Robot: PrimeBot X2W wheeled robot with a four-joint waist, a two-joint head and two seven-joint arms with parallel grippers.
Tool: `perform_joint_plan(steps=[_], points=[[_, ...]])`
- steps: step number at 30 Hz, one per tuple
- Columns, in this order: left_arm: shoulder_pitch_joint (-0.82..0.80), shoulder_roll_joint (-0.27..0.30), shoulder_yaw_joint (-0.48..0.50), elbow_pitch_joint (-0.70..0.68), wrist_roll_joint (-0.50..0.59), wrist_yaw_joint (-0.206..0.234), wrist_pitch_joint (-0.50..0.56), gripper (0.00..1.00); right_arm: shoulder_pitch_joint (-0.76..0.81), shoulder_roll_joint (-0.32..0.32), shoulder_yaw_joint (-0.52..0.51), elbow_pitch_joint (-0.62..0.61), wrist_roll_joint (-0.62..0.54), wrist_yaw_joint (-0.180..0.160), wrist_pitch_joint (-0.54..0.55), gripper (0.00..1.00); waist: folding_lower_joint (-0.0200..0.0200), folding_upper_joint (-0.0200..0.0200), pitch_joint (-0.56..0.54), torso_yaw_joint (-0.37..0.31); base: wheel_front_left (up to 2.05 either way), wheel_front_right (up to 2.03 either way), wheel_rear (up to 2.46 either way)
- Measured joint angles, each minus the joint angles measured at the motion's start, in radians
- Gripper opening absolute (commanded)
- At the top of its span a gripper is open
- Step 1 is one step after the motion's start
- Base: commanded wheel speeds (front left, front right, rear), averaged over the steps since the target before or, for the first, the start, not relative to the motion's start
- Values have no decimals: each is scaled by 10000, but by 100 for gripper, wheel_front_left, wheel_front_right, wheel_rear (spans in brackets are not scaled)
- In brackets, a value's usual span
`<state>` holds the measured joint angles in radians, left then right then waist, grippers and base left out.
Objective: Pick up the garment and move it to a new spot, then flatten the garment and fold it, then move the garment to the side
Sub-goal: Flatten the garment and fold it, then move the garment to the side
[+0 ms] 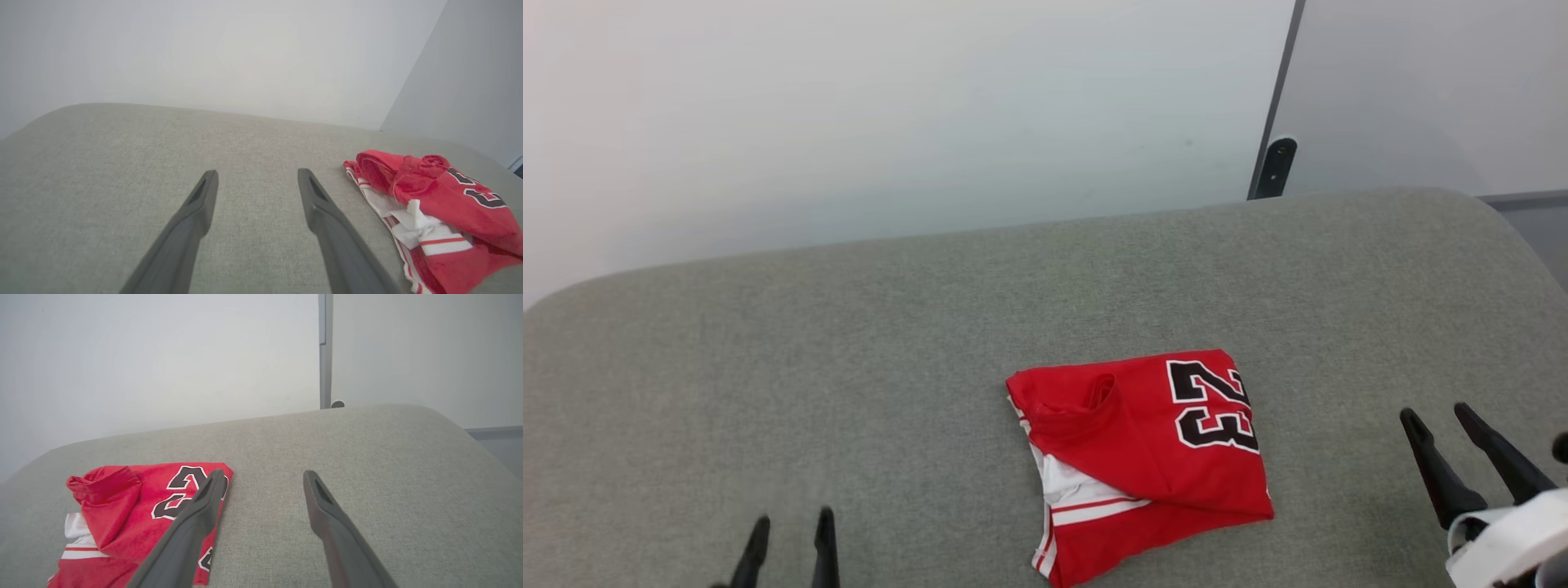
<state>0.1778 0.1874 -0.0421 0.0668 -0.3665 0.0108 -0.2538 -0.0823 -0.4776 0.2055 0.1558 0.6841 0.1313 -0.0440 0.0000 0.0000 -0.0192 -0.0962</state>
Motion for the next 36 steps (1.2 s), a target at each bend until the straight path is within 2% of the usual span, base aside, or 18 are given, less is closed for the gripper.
perform_joint_plan(steps=[7,16,22,36], points=[[1056,-184,-117,-1208,77,426,322,100,885,420,-729,-683,-207,0,23,100,0,-1,-118,202,0,0,0],[1362,-171,-196,-1944,130,662,660,100,1779,1271,-1179,-1626,-731,0,405,100,0,0,-203,440,0,0,0],[1389,-138,-222,-2079,130,704,734,100,2028,1603,-1367,-1912,-876,0,642,100,0,0,-183,471,0,0,0],[1358,-121,-303,-2023,130,826,729,100,2111,1743,-1415,-2019,-951,0,821,100,-1,0,-132,530,0,0,0]])
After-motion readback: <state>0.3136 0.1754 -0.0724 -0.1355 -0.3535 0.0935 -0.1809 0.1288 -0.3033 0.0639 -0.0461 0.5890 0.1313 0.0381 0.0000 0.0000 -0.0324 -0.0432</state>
